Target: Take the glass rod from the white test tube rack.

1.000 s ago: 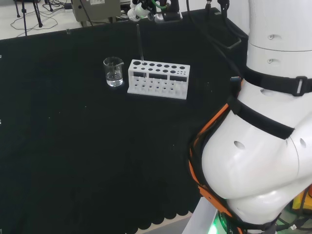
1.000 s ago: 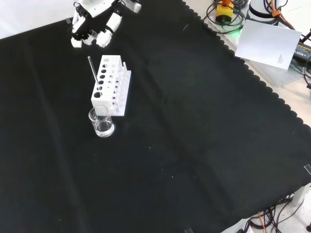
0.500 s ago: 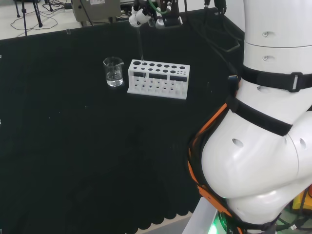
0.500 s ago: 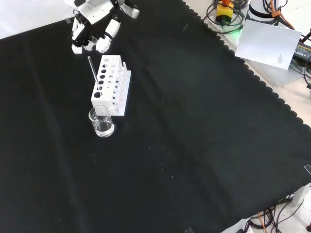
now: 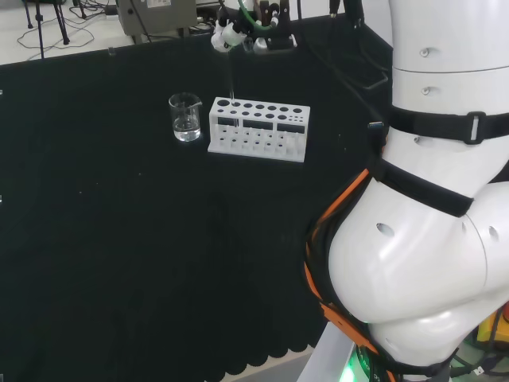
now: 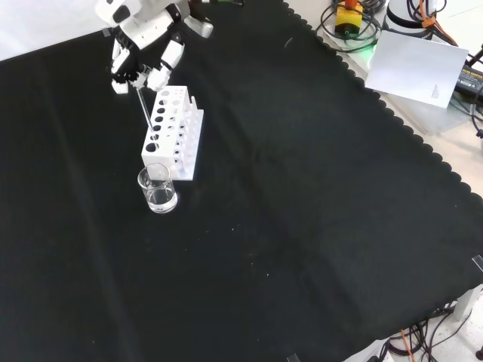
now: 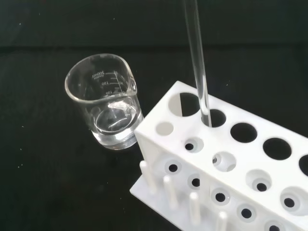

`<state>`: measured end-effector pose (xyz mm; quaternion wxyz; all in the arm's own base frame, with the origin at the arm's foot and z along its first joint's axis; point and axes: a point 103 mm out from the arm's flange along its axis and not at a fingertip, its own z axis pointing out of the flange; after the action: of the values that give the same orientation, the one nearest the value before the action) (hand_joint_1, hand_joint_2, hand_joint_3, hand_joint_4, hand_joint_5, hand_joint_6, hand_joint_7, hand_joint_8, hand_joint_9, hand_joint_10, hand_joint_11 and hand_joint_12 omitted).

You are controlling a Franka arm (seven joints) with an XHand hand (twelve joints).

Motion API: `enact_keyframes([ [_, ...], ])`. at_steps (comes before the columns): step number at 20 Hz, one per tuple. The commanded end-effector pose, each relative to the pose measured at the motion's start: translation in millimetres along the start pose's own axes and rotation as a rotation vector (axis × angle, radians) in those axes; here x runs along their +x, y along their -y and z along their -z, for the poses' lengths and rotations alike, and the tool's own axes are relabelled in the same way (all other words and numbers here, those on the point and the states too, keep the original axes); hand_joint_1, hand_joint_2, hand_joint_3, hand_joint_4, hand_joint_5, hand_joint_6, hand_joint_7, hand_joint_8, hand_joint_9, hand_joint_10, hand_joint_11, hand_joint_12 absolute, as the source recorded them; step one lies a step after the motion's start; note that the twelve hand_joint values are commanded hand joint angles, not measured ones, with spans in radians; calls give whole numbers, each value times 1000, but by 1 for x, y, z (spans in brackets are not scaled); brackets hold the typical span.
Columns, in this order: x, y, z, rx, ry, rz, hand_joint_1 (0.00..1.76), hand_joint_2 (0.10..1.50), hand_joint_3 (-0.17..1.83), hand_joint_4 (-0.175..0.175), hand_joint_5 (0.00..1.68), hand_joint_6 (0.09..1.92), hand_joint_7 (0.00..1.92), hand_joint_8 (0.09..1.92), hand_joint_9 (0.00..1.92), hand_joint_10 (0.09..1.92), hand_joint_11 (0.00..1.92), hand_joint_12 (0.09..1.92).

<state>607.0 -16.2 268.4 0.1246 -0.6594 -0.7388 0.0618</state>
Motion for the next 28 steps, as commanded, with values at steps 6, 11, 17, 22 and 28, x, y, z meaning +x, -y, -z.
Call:
enact_keyframes([
  [6,-1,-12,-15,24,-3,17,706,1243,-175,-175,433,785,960,1035,1240,973,807,1317],
  [11,-4,-14,-20,28,-1,15,715,1246,-175,-175,467,813,989,1035,1279,991,809,1318],
  [17,-7,-16,-21,5,1,14,837,1233,-175,-175,604,862,1076,1014,1384,984,892,1284],
  [22,-4,-18,-20,9,20,12,922,1221,-175,-175,678,863,1120,997,1427,945,954,1264],
  [28,3,-21,-18,-12,20,6,1011,1209,-175,-175,781,839,1172,959,1469,881,1021,1220],
])
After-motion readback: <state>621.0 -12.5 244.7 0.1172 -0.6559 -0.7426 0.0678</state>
